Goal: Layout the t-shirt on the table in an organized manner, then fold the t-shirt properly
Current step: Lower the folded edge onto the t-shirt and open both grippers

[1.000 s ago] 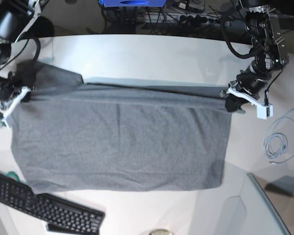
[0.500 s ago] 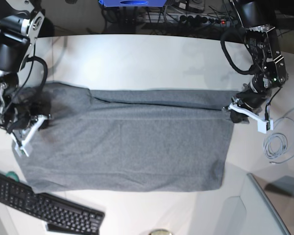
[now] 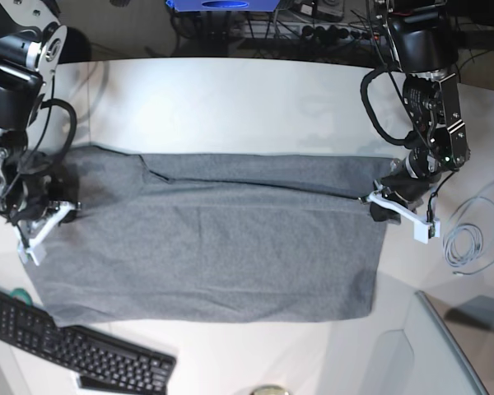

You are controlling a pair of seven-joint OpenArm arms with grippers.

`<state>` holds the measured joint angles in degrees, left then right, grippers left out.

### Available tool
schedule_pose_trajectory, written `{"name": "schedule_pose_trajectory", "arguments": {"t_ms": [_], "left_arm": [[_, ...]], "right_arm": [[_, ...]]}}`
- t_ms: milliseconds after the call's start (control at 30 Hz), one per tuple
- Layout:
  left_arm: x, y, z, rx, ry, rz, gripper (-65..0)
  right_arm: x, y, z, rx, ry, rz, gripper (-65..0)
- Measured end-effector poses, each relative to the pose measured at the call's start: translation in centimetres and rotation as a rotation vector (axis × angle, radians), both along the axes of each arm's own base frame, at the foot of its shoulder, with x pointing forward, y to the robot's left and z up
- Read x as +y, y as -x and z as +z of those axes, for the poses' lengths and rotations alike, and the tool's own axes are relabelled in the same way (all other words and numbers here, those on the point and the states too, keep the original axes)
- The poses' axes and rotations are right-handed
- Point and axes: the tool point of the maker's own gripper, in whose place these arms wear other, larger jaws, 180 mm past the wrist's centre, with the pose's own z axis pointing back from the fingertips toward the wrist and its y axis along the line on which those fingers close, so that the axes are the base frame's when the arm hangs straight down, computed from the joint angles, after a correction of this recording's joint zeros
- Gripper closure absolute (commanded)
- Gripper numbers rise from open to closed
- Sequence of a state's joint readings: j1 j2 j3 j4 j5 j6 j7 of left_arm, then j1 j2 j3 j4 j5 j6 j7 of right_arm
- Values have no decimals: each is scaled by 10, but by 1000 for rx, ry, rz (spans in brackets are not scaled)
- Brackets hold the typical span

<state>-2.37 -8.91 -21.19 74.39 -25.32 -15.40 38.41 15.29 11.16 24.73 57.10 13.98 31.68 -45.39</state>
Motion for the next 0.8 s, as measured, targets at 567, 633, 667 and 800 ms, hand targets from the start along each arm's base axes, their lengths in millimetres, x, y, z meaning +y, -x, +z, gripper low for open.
{"name": "schedule_pose_trajectory", "arguments": {"t_ms": [567,633,667,800], "left_arm": [[6,-11,-2,-22,-27,16,0],[6,-9,-8,-5,-20,21,0],[6,-7,-11,4,-16,22,0],[6,-6,-13,9,-15,22,0]], "right_arm": [[1,-10,6,-32,-3,-4,-6],[2,-10,6,-32,-5,-4,-6],[2,-10,6,-32,-6,-3,-6],[4,-11,7,-35,-9,-3,-6]]}}
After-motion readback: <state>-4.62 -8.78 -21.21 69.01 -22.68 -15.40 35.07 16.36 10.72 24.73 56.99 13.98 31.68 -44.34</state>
